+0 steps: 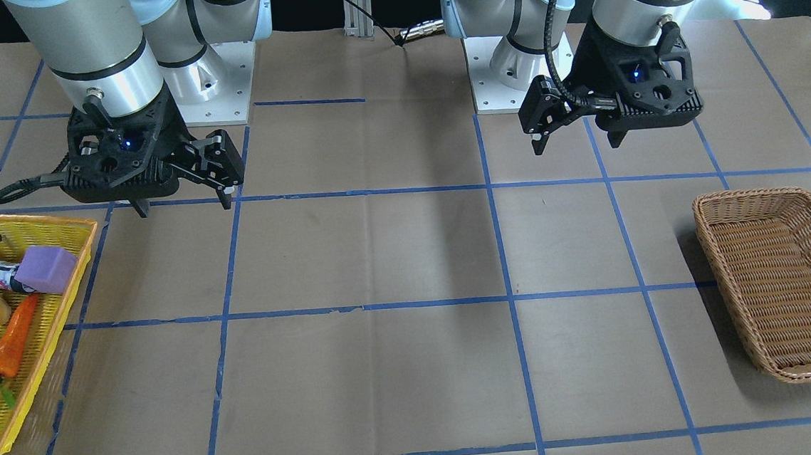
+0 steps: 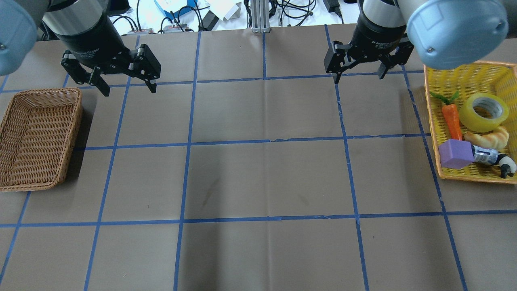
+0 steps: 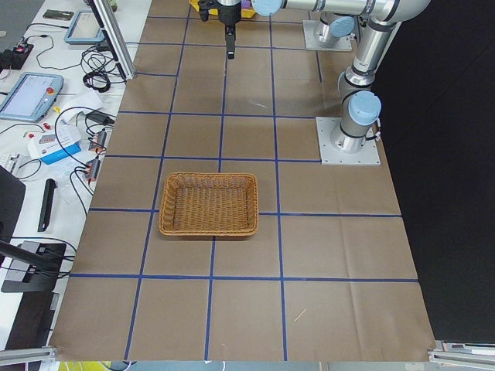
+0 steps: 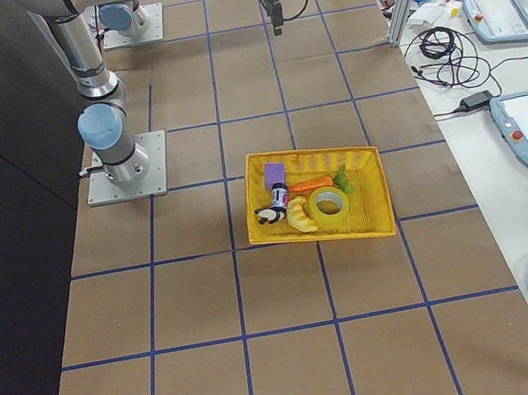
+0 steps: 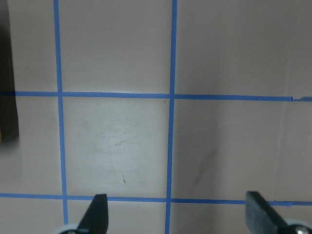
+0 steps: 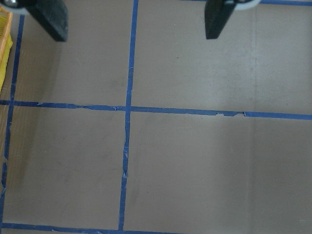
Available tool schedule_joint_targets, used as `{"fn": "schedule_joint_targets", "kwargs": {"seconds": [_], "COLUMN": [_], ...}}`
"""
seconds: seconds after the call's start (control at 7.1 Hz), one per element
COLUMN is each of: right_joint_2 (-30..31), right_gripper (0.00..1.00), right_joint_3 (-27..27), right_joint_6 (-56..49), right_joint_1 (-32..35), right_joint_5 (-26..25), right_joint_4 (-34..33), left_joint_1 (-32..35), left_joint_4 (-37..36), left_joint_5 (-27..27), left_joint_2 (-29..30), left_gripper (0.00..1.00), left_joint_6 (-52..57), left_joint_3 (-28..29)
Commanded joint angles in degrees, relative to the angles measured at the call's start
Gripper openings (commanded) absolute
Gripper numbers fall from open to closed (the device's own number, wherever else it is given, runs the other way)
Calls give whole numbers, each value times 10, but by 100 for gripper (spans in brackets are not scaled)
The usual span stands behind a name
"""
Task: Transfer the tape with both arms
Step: 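Move the right gripper over the yellow tray toward the yellow tape roll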
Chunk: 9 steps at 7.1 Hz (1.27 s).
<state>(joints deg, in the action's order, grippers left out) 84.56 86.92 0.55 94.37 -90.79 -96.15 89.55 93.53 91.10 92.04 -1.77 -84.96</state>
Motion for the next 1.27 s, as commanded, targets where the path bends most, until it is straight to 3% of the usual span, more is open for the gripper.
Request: {"fn": "schedule_joint_targets", "kwargs": {"seconds": [0.0,0.28,0.42,0.85,1.13], "right_joint_2": [0,-1,-6,-62,-135], "right_gripper": [100,100,100,100,100], "right_joint_3": [1,1,1,0,-1], "right_joint_6": [-25,-41,-103,-327,-472], "right_joint_1": [-15,-23,-31,-179,-268], "right_joint_5": [4,3,1,4,5], "right_joint_4": [2,0,-12,-22,-108], "left_joint_1": [0,0,0,0,1], "left_joint_4": [-2,-2,-2,-1,-3], "left_joint_5": [3,3,3,4,3], "left_joint_2": [-2,-2,-3,-5,-3], "left_gripper": [100,100,100,100,100], "left_joint_6": [0,1,1,1,1], "left_joint_3": [-1,-1,-1,-2,-2]}}
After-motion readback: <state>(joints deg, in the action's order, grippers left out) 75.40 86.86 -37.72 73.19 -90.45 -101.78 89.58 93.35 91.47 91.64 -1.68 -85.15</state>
